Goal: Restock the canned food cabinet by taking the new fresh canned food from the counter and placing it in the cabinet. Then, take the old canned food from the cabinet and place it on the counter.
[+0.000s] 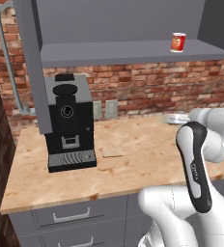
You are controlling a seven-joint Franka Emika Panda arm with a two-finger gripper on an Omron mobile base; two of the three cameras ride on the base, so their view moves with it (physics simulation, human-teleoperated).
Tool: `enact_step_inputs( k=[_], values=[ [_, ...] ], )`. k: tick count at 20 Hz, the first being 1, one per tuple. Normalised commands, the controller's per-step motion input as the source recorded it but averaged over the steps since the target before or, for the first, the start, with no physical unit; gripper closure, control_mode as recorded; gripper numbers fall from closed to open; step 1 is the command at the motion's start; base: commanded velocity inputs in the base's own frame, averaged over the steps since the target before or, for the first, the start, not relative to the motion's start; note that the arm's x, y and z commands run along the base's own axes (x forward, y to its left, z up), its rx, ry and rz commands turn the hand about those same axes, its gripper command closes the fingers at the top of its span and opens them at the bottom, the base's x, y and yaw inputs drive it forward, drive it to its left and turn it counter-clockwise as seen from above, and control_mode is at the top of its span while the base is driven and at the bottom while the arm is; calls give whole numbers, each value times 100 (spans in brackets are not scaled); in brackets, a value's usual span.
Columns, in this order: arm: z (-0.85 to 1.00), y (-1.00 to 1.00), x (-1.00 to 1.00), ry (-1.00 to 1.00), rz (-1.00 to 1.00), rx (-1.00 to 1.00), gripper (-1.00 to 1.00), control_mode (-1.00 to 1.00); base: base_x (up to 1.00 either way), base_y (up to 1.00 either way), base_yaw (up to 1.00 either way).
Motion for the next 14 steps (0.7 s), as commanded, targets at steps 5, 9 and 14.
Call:
enact_step_inputs(
  k=[5, 9, 14],
  values=[
    [100, 1, -19, 7, 0, -15, 100, -100, 0, 0, 0],
    [100, 0, -46, 24, 0, -24, 100, -100, 0, 0, 0],
    [56, 7, -12, 11, -1, -13, 100, -100, 0, 0, 0]
  ],
)
